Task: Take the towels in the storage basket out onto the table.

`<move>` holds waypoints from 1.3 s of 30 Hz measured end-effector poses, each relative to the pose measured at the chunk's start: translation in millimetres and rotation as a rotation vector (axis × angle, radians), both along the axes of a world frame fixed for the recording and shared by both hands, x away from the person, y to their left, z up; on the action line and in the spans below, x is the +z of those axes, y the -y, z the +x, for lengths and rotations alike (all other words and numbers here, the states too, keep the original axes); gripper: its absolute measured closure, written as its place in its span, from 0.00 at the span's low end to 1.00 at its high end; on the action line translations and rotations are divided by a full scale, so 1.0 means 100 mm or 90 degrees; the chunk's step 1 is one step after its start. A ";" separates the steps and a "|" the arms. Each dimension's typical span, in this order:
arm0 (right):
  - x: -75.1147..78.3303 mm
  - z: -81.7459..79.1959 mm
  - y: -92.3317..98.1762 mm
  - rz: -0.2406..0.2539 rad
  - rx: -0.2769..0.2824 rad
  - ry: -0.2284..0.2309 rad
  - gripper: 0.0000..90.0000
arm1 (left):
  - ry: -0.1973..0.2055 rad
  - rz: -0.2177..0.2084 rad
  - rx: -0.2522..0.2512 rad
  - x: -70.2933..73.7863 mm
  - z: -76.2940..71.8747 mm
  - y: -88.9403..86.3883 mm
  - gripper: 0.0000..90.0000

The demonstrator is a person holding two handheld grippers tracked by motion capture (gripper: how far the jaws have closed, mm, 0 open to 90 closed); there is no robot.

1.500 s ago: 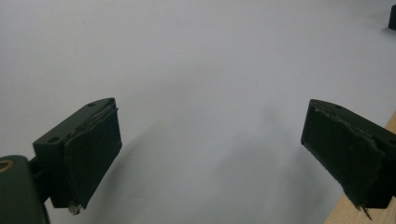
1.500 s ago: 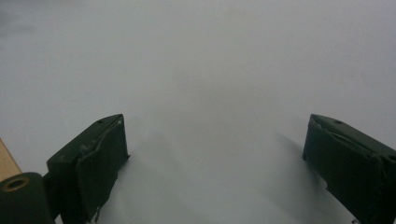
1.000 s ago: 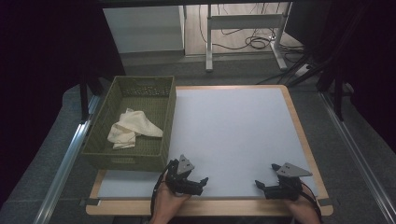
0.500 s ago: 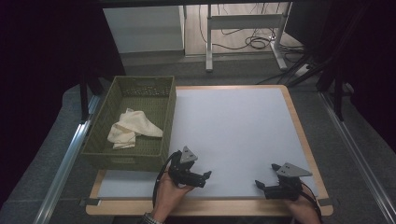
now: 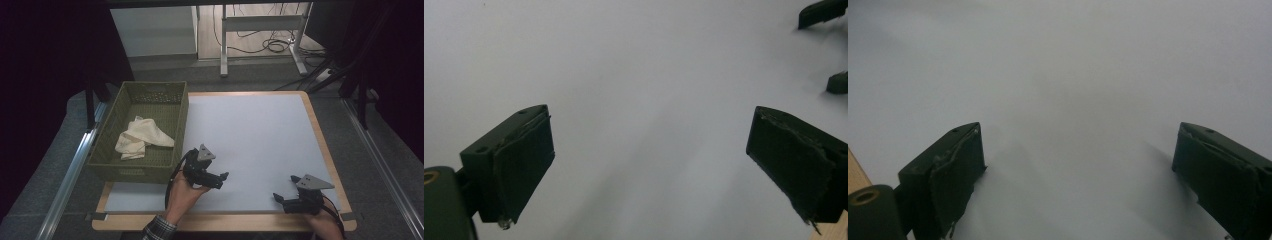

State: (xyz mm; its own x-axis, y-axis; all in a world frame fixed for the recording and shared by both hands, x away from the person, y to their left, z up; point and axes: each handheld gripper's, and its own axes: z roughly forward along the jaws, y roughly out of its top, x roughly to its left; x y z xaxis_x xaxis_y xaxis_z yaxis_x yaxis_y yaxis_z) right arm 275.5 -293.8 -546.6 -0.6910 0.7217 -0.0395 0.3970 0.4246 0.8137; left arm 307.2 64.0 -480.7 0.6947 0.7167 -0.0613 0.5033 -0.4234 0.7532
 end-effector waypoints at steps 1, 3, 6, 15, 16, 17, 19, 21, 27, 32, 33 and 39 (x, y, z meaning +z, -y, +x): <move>0.00 0.00 0.00 0.001 -0.001 -0.001 0.07 | -0.001 -0.001 -0.001 0.02 0.01 0.00 0.06; 0.00 0.00 0.00 0.001 0.000 -0.001 0.07 | 0.000 0.003 -0.002 0.06 0.04 0.01 0.05; 0.00 0.00 0.00 0.000 0.000 -0.001 0.07 | -0.007 0.011 -0.002 0.12 0.09 0.01 0.05; 0.00 0.00 0.00 0.000 0.001 0.000 0.07 | -0.026 0.007 -0.007 0.34 0.25 -0.02 0.05; 0.00 0.00 0.00 0.000 0.001 0.000 0.07 | -0.029 0.005 -0.007 0.36 0.27 -0.03 0.05; 0.00 0.00 0.00 0.001 0.001 0.001 0.07 | -0.031 0.008 -0.007 0.38 0.29 -0.04 0.05; 0.00 0.00 0.00 0.001 0.001 0.000 0.07 | -0.033 0.011 -0.005 0.40 0.30 -0.05 0.05; 0.00 0.00 0.00 0.001 0.001 0.000 0.07 | -0.036 0.013 -0.001 0.45 0.34 -0.09 0.05; 0.00 0.00 0.00 0.001 0.001 0.000 0.07 | -0.036 0.035 0.014 0.54 0.41 -0.19 0.05; 0.00 0.00 0.00 0.001 0.001 0.000 0.07 | -0.035 0.058 0.038 0.63 0.49 -0.36 0.05; 0.00 0.00 0.00 0.001 0.002 0.001 0.07 | -0.036 0.063 0.041 0.64 0.50 -0.39 0.05; 0.00 0.00 0.00 0.001 0.002 0.001 0.07 | -0.039 0.070 0.061 0.68 0.57 -0.53 0.05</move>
